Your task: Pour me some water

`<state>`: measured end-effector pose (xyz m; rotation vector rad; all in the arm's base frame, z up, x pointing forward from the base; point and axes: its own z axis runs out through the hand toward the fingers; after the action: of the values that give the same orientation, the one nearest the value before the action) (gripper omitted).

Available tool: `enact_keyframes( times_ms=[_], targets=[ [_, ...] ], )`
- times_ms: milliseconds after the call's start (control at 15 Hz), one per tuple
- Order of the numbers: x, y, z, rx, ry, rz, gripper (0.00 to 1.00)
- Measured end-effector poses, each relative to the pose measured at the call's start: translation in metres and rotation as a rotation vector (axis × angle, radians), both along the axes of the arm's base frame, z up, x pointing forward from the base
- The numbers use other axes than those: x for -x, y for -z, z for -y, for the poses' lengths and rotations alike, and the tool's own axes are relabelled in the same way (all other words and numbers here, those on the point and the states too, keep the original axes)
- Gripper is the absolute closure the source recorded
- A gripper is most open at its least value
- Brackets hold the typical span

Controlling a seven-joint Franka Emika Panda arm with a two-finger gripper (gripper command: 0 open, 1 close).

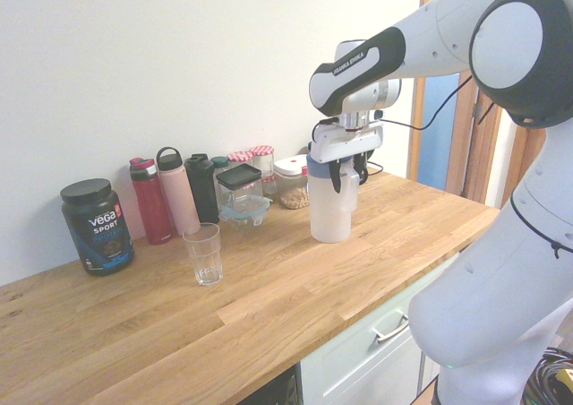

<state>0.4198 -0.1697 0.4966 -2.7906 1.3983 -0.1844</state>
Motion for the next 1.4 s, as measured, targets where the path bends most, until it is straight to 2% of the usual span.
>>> enact_keyframes(
  times_ms=[1000,1400],
  targets=[
    [-0.001,0.001,0.002,0.012,0.005,0.005,1.00],
    [0.022,-0.046,-0.016,0.038,-0.032,0.072,1.00]
  ],
)
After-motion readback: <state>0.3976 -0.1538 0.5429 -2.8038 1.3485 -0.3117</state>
